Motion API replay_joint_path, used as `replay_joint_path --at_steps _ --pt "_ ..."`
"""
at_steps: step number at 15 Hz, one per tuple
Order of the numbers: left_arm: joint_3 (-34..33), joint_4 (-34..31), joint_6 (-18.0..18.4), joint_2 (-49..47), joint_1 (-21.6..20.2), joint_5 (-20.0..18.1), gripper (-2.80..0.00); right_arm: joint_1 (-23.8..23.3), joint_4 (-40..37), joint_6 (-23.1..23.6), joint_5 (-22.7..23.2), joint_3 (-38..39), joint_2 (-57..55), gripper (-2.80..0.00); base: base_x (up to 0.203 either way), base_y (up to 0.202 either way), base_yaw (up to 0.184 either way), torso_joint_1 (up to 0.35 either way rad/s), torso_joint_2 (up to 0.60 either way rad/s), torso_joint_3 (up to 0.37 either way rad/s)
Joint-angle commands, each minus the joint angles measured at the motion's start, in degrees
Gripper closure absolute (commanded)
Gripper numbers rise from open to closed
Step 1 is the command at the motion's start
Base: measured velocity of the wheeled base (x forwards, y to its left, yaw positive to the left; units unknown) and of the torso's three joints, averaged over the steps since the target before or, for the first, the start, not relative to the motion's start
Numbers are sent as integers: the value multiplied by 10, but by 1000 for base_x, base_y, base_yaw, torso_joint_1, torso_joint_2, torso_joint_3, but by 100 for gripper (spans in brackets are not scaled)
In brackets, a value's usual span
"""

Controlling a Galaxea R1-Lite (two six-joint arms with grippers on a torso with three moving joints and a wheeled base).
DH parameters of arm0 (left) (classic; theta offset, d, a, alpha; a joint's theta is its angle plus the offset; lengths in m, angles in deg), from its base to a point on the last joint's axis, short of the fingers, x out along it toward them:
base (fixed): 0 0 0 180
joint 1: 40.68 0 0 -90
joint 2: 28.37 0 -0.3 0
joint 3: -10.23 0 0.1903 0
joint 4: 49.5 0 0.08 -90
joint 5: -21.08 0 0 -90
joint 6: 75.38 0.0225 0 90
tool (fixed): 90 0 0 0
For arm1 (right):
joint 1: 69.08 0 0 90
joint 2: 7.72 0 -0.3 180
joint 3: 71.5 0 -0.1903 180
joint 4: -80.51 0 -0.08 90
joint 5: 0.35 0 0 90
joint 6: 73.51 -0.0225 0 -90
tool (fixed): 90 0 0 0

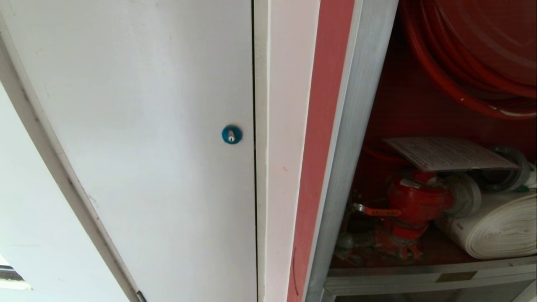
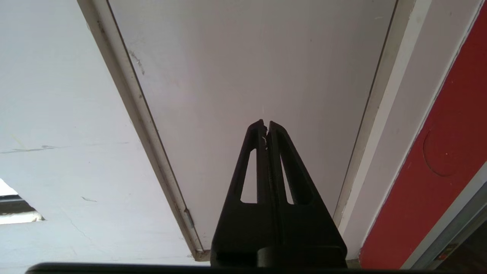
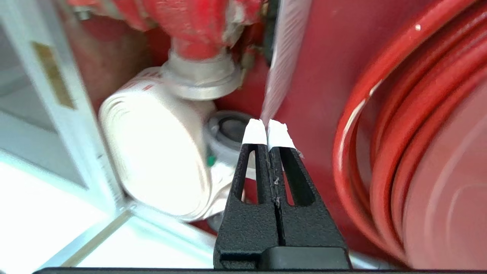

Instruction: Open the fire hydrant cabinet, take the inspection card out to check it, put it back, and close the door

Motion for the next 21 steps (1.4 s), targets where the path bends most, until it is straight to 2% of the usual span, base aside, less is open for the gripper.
replay_joint_path --at_steps 1,3,10,13,18,21 --pt "-7 0 0 0 0 0 0 0 -4 -47 3 5 36 0 0 0 0 0 0 0" --pt "-7 0 0 0 0 0 0 1 -5 -114 15 6 45 0 0 0 0 0 0 0" --pt "-7 0 0 0 0 0 0 1 -6 -537 46 63 106 0 0 0 0 0 0 0" --pt "-7 0 0 0 0 0 0 1 -3 -660 48 86 162 0 0 0 0 0 0 0" --pt "-7 0 0 0 0 0 0 -1 -3 -740 40 101 244 0 0 0 0 0 0 0" --pt "-7 0 0 0 0 0 0 0 -3 -770 27 144 323 0 0 0 0 0 0 0"
